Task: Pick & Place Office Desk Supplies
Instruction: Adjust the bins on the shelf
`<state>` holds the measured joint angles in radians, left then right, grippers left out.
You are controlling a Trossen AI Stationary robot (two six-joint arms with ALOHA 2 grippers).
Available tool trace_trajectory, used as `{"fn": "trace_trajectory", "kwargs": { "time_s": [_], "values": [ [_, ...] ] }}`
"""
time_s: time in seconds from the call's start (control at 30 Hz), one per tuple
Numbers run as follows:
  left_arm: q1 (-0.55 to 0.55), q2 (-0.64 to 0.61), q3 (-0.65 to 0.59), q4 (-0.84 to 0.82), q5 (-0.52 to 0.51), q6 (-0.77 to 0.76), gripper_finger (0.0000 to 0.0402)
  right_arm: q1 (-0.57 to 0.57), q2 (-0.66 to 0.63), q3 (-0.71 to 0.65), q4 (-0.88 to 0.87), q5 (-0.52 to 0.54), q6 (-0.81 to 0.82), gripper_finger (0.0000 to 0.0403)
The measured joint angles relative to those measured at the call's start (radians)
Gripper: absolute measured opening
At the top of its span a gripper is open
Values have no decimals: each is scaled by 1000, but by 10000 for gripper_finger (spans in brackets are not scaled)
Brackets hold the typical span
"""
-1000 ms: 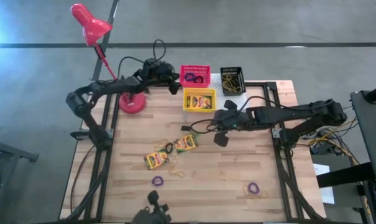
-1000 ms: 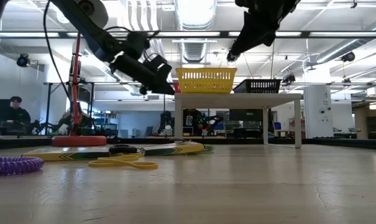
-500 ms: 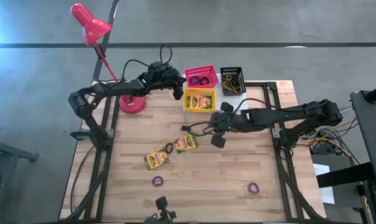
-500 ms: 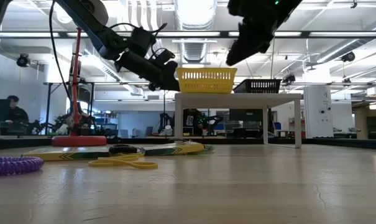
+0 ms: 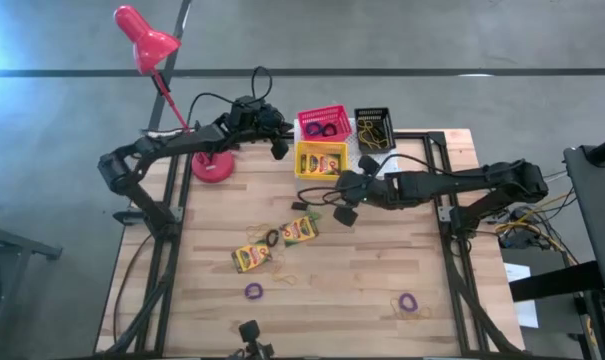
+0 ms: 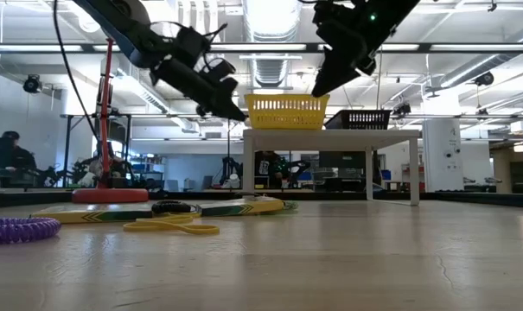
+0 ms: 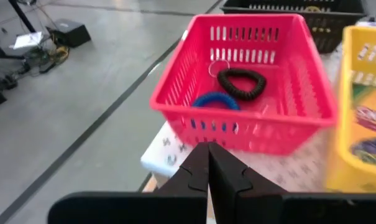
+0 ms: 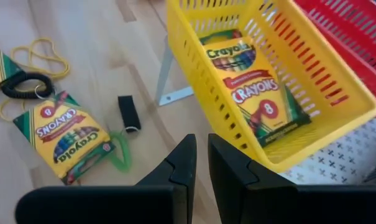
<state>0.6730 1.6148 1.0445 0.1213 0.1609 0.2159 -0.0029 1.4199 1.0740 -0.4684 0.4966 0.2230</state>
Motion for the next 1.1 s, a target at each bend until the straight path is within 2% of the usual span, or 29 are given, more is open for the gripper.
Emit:
{"fn": "trace_trajectory", "kwargs": {
  "time_s": [0.13,0.27,0.4,0.53,0.6,0.7,0.9,1.1],
  "values": [
    [-8,-79,-3,-113,-11,21,3,0,-54,0,-18,0,-2,36],
    [-30,-166,-3,-250,-12,20,3,-28,-152,25,-175,0,40,36],
    [-98,-222,-3,-415,-12,20,3,-176,-249,41,-340,4,75,34],
    [-201,-226,-14,-523,-11,-35,3,-354,-308,14,-382,1,58,34],
    [-251,-220,-45,-494,-11,-79,3,-420,-320,-2,-382,-3,30,34],
    [-306,-218,-117,-364,-16,-159,3,-471,-329,-21,-382,-3,-2,34],
    [-332,-209,-237,-22,-21,-295,3,-470,-358,-62,-381,-11,2,34],
    [-332,-151,-263,119,-17,-319,3,-461,-377,-81,-380,-12,20,34]
  ]
}}
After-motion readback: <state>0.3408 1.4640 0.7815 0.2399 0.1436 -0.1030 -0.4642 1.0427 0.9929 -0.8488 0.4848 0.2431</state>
